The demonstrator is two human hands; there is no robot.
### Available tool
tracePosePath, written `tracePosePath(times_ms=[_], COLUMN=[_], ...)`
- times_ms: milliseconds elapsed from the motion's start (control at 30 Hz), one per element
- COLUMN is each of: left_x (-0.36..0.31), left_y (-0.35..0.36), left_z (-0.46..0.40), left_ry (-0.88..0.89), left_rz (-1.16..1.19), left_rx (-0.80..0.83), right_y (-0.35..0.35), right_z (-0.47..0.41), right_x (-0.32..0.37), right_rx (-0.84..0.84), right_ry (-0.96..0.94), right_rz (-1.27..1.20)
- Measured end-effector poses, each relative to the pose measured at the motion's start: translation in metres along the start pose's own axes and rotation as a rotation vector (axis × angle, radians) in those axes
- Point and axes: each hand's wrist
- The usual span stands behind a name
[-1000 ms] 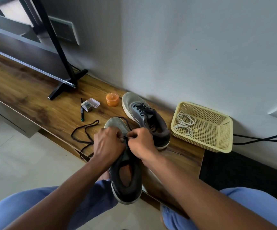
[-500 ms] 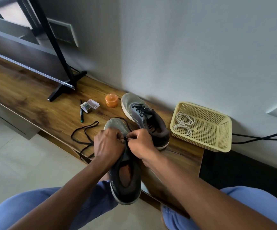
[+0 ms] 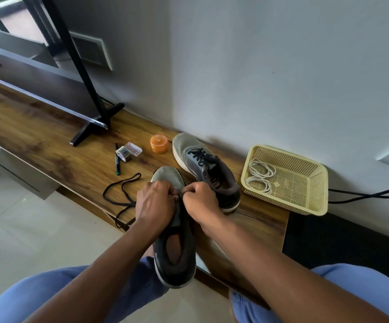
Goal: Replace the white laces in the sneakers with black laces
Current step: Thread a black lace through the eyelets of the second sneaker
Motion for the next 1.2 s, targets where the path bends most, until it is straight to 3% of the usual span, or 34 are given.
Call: tracePosePath(times_ms=[200,400,600,767,867,1033,1200], left_x=[-0.001,-0.005,-0.001,-0.002,-0.001,0.005,0.004], left_y=[-0.010,-0.036,-0.039,-0.041,-0.040,-0.037,-0.030], left_z=[-0.003,-0.017,-0.021,-0.022,-0.022,-0.023,-0.021], left_ry=[0.003,-0.029,-0.028,-0.038,-0.018,-0.014,-0.006], left_rz=[-0.028,0.096,0.126,0.195,0.161,0.174,0.161], left_rx=[0.060,0.428,0.506,0.514,0.520,0.538,0.436], right_y=[0.007,0.004,-0.003,-0.003,-0.010,-0.032,-0.050], right_z=[-0.008,-0.006,0.000,0.007,0.004,0.008,0.018], right_x=[0.005,0.007,0.005,-0.001,0.004,0.031,0.057], right_rx=[-0.091,-0.086,-0.089,-0.210,-0.290,-0.230,-0.386], right_ry=[-0.074,-0.170,-0.373,-0.542,-0.547,-0.473,-0.651], right_rz=[0.165,0.295,0.309,0.239,0.175,-0.161,-0.361])
Point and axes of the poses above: each hand's wrist, its own z-axis away from the middle knuckle, its own y-axis out of the palm, x = y × z, and after that the axes turned 5 degrees about z, right-handed
